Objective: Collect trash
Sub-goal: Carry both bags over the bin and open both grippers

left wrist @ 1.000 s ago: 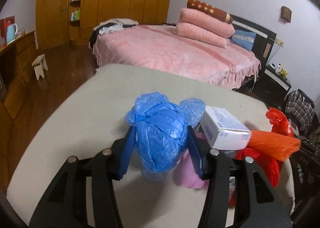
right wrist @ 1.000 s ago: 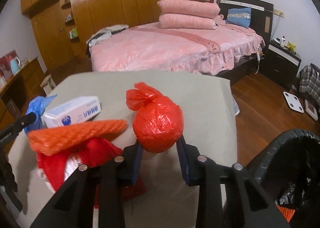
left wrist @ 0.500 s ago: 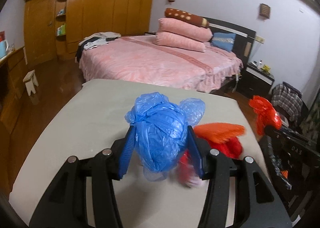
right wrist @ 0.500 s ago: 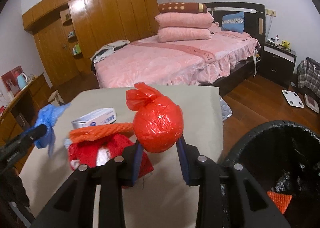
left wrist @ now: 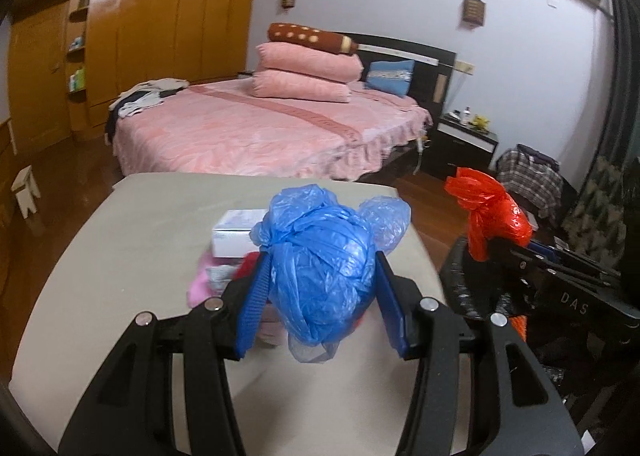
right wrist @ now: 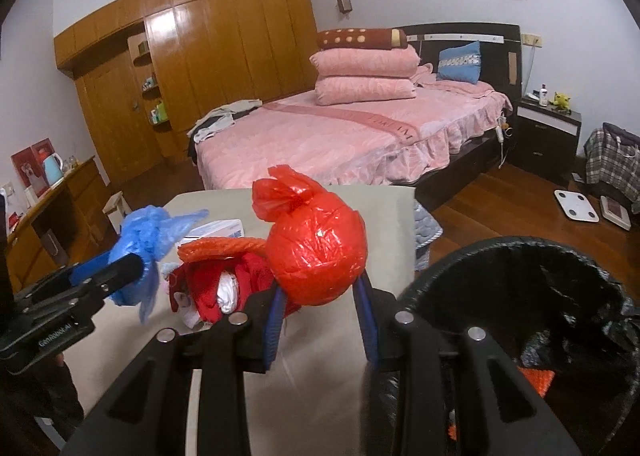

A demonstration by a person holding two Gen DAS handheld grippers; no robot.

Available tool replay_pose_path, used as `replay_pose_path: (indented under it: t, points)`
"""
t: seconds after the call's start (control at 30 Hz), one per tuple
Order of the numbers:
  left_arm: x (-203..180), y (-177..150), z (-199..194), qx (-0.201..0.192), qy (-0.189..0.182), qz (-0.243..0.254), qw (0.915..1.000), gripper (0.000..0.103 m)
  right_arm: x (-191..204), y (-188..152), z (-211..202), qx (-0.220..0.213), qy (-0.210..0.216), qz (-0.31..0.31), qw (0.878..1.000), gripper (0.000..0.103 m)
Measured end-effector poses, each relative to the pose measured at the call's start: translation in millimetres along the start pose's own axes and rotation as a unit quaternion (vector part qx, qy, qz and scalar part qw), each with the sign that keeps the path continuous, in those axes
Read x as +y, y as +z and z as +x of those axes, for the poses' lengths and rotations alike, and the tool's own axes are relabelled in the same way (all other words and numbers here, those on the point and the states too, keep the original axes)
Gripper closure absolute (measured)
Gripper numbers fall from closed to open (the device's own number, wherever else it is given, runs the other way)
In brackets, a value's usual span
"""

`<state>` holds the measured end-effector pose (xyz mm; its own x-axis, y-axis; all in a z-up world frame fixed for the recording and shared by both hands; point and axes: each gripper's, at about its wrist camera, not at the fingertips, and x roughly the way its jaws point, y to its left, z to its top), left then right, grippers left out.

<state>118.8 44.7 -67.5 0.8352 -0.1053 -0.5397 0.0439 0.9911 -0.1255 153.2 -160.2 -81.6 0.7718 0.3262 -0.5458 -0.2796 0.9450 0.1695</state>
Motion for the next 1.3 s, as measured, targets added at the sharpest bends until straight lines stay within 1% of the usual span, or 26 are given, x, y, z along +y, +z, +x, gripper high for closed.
replay_pose_path:
  t: [0.2, 0.47, 0.63, 0.87, 1.13, 1.2, 1.23, 1.27, 1.3]
  points:
    - [-30, -2, 2, 0.001, -0.03, 0.013, 0.9995, 0.053, -24, -9, -23, -0.007, -0.021, 0.019, 1.0, 0.07]
    - [-75, -1, 12, 0.0, -0.074, 0.043, 0.9963, 0.053, -64, -22, -50, -0.011, -0.065, 0.04, 0.997, 0.07]
    - [-112, -3, 23, 0.008, -0.109, 0.068, 0.9917, 0.053, -92, -31, -68, -0.013, -0.095, 0.057, 0.994, 0.07]
    - [-166, -12, 40, 0.023, -0.156, 0.096, 0.9828, 0.053, -133, -46, -92, -0.014, -0.138, 0.084, 0.987, 0.07]
    - [-210, -20, 59, 0.036, -0.186, 0.115, 0.9751, 0.053, -169, -57, -109, -0.016, -0.173, 0.104, 0.979, 0.07]
    - [-216, -20, 64, 0.043, -0.192, 0.116, 0.9735, 0.051, -176, -59, -110, -0.014, -0.177, 0.109, 0.978, 0.067]
    - [-219, -21, 67, 0.047, -0.196, 0.116, 0.9726, 0.048, -179, -61, -110, -0.013, -0.18, 0.111, 0.977, 0.067]
    - [-219, -21, 68, 0.05, -0.199, 0.115, 0.9719, 0.039, -181, -62, -110, -0.011, -0.183, 0.111, 0.977, 0.061]
    - [-220, -22, 70, 0.054, -0.202, 0.114, 0.9712, 0.036, -183, -64, -109, -0.007, -0.186, 0.111, 0.976, 0.05]
